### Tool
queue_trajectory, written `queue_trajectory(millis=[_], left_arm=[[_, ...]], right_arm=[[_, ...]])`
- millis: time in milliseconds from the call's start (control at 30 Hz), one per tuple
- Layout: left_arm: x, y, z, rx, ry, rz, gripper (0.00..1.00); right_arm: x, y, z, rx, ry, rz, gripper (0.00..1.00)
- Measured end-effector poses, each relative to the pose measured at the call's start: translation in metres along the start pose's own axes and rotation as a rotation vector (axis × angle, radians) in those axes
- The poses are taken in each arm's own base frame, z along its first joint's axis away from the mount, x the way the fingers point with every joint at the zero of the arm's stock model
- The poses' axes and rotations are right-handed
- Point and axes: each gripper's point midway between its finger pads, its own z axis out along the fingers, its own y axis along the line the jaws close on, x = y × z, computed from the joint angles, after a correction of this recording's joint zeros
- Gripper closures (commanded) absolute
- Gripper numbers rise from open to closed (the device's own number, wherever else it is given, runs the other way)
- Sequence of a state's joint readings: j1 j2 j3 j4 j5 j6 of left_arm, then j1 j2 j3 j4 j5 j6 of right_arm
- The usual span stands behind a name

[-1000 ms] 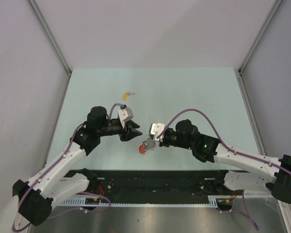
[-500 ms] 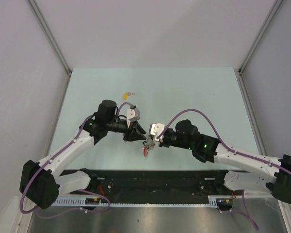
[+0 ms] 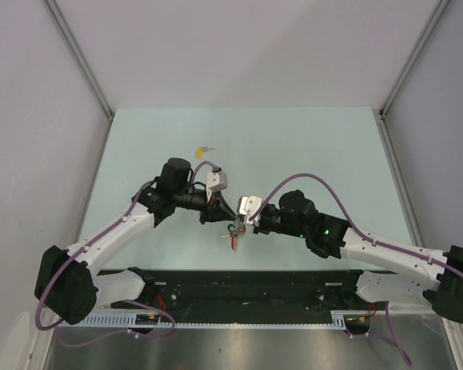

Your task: Put the keys on the keyring

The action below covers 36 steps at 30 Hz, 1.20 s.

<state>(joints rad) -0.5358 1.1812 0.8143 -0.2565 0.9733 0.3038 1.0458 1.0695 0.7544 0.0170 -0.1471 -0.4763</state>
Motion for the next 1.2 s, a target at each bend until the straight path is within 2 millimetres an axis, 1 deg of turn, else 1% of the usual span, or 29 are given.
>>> queue_trajectory(millis=[33,100,300,433,533,733,867,1067,1200], left_arm=[[0.0,0.0,0.0,0.001,0.0,-0.005,0.92],[-0.001,-0.001,0.001,0.002,-0.001,-0.013,1.0],[-0.002,-0.001,0.001,-0.018,-0.004,-0.053,1.0],[-0.012,-0.001,-0.005,-0.075,-0.043,-0.058,1.0],[-0.019,-0.004,-0.012,-0.135,-0.097,-0.06,1.0],[-0.027,-0.007,-0.024,-0.24,-0.249,-0.109,0.99],[-0.029,-0.008,-0.025,-0.271,-0.315,-0.14,1.0],[-0.042,-0.011,-0.023,-0.296,-0.418,-0.151,1.0],[-0.041,-0.01,-0.024,-0.319,-0.469,-0.163,1.0]], right_arm=[[0.0,0.0,0.0,0.0,0.0,0.0,1.0],[0.0,0.0,0.0,0.0,0.0,0.0,1.0],[0.001,-0.001,-0.001,0.006,0.005,-0.004,1.0],[-0.005,-0.005,-0.003,0.03,-0.012,-0.012,1.0],[-0.011,-0.006,-0.005,0.046,-0.024,-0.018,1.0],[-0.012,-0.002,-0.004,0.066,-0.014,-0.023,1.0],[-0.01,0.0,0.0,0.077,-0.001,-0.012,1.0],[-0.01,0.002,0.006,0.104,-0.017,0.009,1.0],[-0.009,-0.001,0.007,0.13,-0.033,0.025,1.0]])
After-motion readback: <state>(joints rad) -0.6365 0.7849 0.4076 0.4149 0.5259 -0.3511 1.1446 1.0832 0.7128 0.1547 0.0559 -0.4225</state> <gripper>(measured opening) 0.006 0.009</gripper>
